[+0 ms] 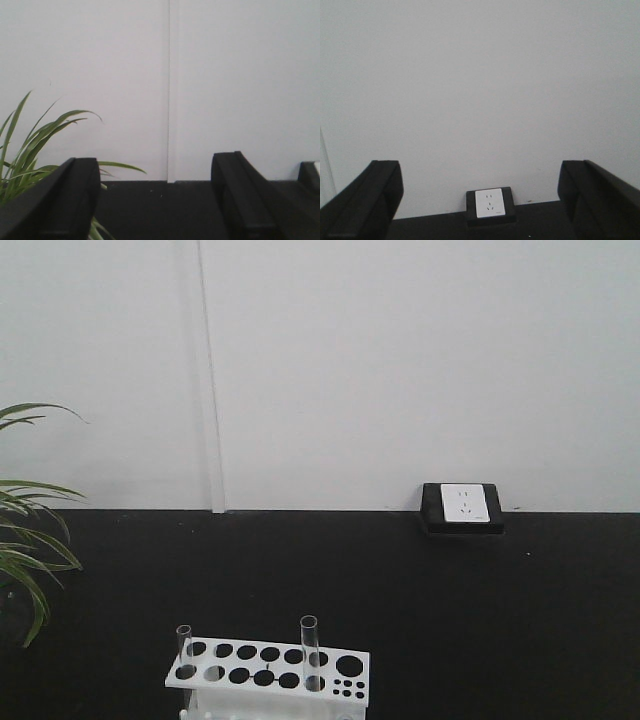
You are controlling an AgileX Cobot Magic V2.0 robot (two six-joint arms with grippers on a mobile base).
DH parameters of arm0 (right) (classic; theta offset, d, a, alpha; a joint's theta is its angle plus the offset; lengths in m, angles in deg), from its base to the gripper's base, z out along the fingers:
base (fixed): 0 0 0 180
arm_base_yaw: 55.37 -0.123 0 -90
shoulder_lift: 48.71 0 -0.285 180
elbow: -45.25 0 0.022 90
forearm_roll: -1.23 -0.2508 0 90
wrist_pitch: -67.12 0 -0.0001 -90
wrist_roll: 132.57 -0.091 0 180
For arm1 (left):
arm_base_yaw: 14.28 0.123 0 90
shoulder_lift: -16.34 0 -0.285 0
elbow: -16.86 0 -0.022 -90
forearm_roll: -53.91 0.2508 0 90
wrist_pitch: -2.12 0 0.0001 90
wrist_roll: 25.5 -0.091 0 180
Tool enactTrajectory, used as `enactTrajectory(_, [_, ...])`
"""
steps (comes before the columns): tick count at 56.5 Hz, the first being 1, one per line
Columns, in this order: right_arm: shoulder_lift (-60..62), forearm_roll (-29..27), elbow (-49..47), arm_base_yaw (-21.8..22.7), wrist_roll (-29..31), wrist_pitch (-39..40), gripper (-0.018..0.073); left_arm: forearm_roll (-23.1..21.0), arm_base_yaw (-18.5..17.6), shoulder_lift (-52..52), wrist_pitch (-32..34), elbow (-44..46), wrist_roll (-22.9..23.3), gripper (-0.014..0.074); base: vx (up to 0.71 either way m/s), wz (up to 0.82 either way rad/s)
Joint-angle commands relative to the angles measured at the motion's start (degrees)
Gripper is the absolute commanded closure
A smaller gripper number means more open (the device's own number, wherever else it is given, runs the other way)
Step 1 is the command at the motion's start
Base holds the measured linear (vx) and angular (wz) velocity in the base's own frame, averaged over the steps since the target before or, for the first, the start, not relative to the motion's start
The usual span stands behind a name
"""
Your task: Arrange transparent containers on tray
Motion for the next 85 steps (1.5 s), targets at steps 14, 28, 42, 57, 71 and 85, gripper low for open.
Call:
enactTrajectory(14, [-4.02, 11.66, 5.48, -11.98, -0.11, 9.63, -0.0039, 6.47, -7.46, 0.66, 6.92, -6.6, 3.6, 0.0054, 0.0, 0.0])
enactTrajectory(28, [-7.94, 12.84, 13.45, -19.82, -0.33, 22.56, 0.0019, 13.89, -13.16, -4.12, 19.67, -20.34, 3.8, 0.0085, 0.0, 0.0])
enactTrajectory(42, [-12.94, 12.84, 13.5, -19.82, -0.28, 27.99, 0.0019, 15.45, -14.19, -23.87, 38.05, -17.39, 6.97, 0.0085, 0.0, 0.0])
enactTrajectory(57, [-15.98, 12.84, 13.5, -19.75, 1.66, 31.35, 0.0019, 20.26, -14.19, -42.38, 47.23, -8.35, 9.82, 0.0085, 0.0, 0.0])
enactTrajectory(71, [-16.1, 12.84, 13.5, -19.75, 1.65, 32.63, 0.0019, 19.65, -14.19, -49.82, 47.17, -2.46, 9.93, 0.0085, 0.0, 0.0])
enactTrajectory(85, [-16.1, 12.84, 13.5, -19.75, 1.65, 32.69, 0.0019, 19.72, -14.19, -55.84, 47.57, 1.0, 14.82, 0.0085, 0.0, 0.0])
